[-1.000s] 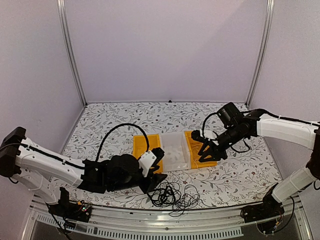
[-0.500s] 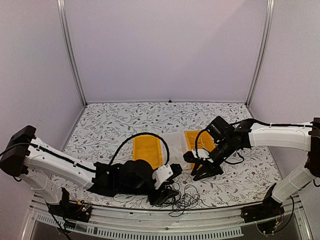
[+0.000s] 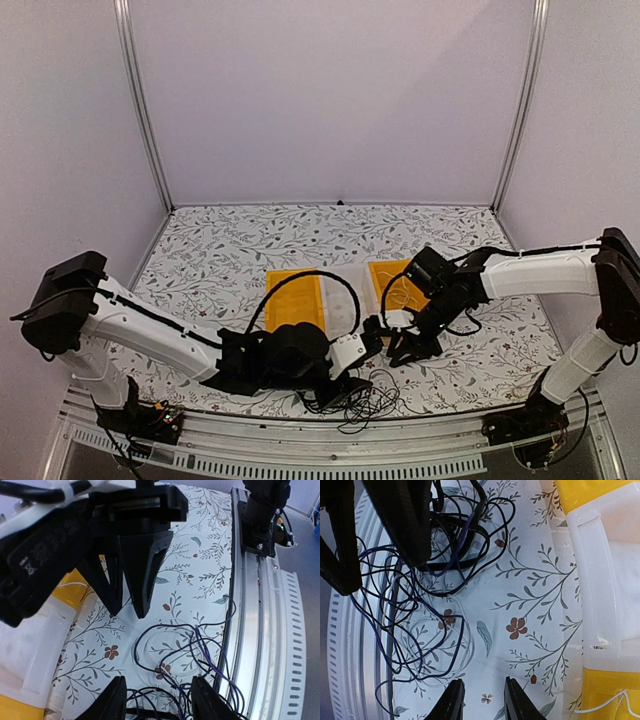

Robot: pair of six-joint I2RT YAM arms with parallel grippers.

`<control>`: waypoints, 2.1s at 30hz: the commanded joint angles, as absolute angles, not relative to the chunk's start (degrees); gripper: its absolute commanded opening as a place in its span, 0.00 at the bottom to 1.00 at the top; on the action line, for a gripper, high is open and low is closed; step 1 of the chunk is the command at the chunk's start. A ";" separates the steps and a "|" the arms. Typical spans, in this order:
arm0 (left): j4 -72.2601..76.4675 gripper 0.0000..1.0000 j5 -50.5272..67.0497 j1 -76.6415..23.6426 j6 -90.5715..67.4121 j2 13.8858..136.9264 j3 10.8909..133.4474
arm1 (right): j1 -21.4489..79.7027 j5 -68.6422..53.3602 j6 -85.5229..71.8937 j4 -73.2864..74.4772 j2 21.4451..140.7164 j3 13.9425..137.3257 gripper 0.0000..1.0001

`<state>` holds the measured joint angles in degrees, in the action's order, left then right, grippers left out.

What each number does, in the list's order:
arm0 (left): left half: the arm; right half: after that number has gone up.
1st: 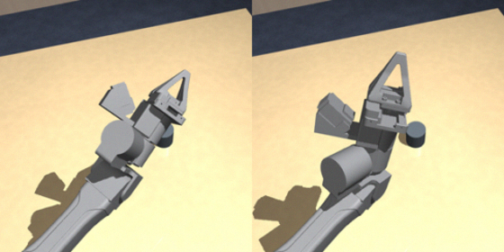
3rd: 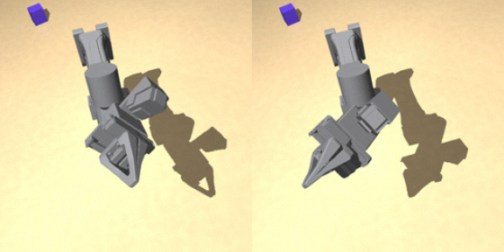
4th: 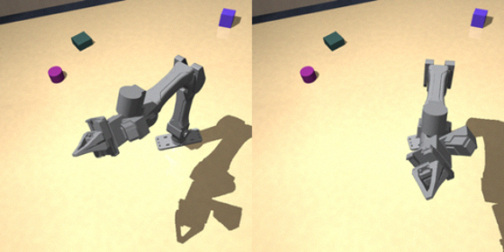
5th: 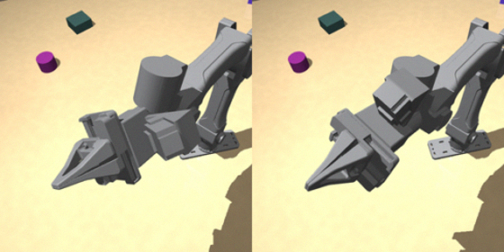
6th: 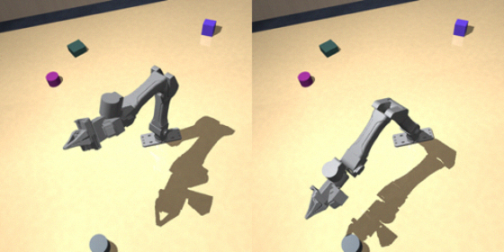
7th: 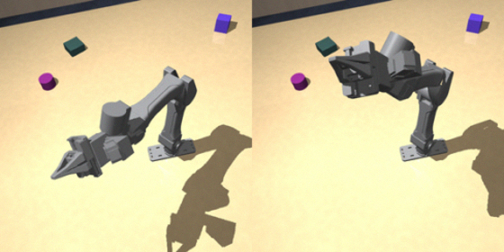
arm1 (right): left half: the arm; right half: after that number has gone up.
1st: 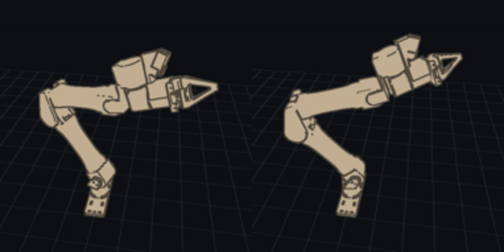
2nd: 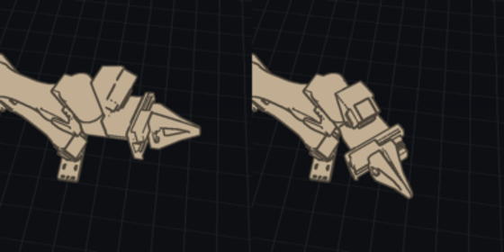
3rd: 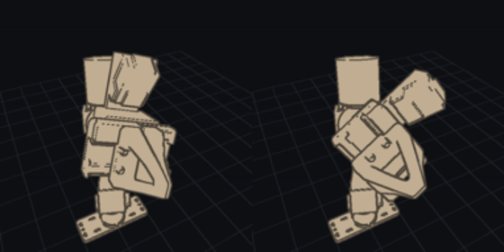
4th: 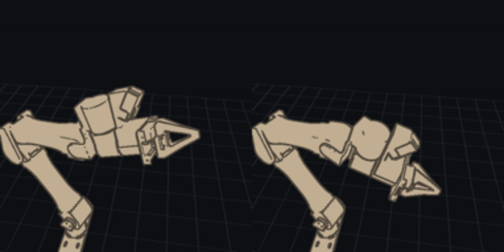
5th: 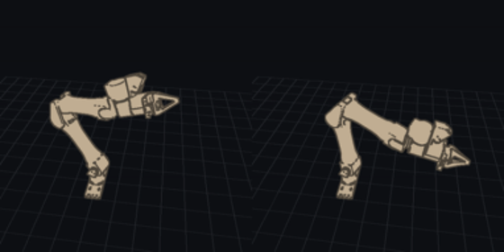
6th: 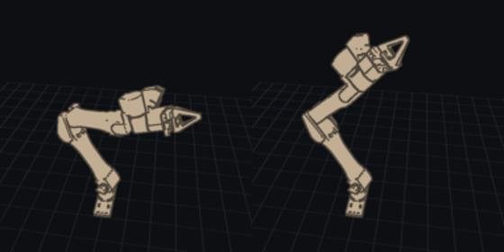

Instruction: Untangle the cables

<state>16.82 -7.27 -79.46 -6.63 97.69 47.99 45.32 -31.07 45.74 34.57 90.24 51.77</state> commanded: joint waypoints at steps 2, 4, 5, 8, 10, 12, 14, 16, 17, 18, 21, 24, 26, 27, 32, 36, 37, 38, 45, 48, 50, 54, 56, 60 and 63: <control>20.13 0.43 -6.80 -78.57 -6.33 99.37 46.99 | 45.44 -29.49 45.35 36.05 91.94 51.45 0.42; 20.13 0.42 -6.89 -78.61 -6.73 99.34 46.71 | 45.46 -30.33 45.93 36.98 91.78 51.35 0.44; 20.15 0.42 -6.79 -78.59 -6.73 99.32 46.55 | 45.36 -30.56 46.03 37.12 91.41 51.22 0.45; 20.12 0.42 -7.24 -78.58 -6.77 99.41 45.93 | 45.15 -31.23 46.44 36.84 89.51 50.73 0.47; 20.19 0.42 -7.55 -78.62 -6.70 99.53 45.60 | 45.18 -30.74 46.45 36.90 89.58 50.80 0.47; 20.45 0.42 -7.60 -78.57 -6.70 99.59 45.38 | 45.18 -30.19 46.41 37.12 90.96 50.88 0.47; 20.77 0.42 -7.75 -78.58 -6.84 99.71 45.19 | 45.20 -29.90 46.41 37.62 92.36 51.09 0.47; 20.99 0.42 -7.96 -78.62 -6.96 99.96 44.93 | 45.22 -30.11 46.41 38.10 93.72 51.35 0.48; 21.05 0.42 -7.99 -78.60 -7.09 100.01 44.91 | 45.18 -30.47 46.41 38.36 93.96 51.47 0.49; 21.09 0.42 -8.07 -78.62 -7.18 100.13 44.93 | 45.19 -30.95 46.54 38.63 94.15 51.58 0.49; 21.33 0.42 -8.24 -78.66 -7.25 100.20 44.74 | 45.20 -32.35 46.91 39.50 94.30 51.81 0.51; 21.34 0.42 -8.55 -78.72 -7.19 100.12 44.49 | 45.32 -32.80 47.19 40.29 95.00 52.11 0.51; 21.36 0.42 -8.76 -78.66 -7.20 100.03 44.34 | 45.36 -32.82 47.28 40.74 95.83 52.27 0.50; 21.36 0.42 -8.78 -78.63 -7.14 100.00 44.30 | 45.36 -33.13 47.41 41.04 96.30 52.41 0.50; 21.92 0.42 -8.88 -78.69 -7.31 100.00 43.88 | 45.71 -34.85 47.64 42.19 98.44 53.27 0.50; 22.63 0.42 -9.01 -78.79 -7.68 100.02 43.45 | 45.83 -37.70 47.57 43.20 99.21 54.40 0.49; 22.79 0.42 -9.05 -78.88 -7.76 100.04 43.36 | 45.77 -38.06 47.51 43.24 99.44 54.67 0.49; 22.84 0.42 -9.12 -78.91 -7.75 100.02 43.29 | 45.83 -38.08 47.38 43.24 99.54 54.85 0.49; 22.94 0.42 -9.48 -79.06 -7.73 99.76 43.03 | 45.75 -38.40 46.41 43.49 100.88 55.68 0.49; 23.09 0.42 -9.73 -79.19 -7.73 99.73 42.89 | 45.79 -38.37 46.29 43.63 101.46 55.89 0.49; 23.28 0.42 -9.81 -79.18 -7.72 99.67 42.81 | 45.79 -37.97 45.87 43.43 102.04 55.94 0.49; 23.66 0.42 -10.04 -79.34 -7.79 99.66 42.55 | 45.74 -36.74 44.60 42.83 103.47 56.13 0.49; 23.81 0.42 -10.17 -79.30 -7.88 99.67 42.41 | 45.72 -36.12 43.87 42.33 104.03 56.37 0.49; 23.91 0.42 -10.33 -79.38 -7.74 99.65 42.36 | 45.80 -35.85 43.00 42.06 104.50 57.18 0.36; 23.99 0.42 -10.58 -79.41 -7.41 99.58 42.42 | 45.81 -37.10 43.04 42.67 104.04 57.79 0.23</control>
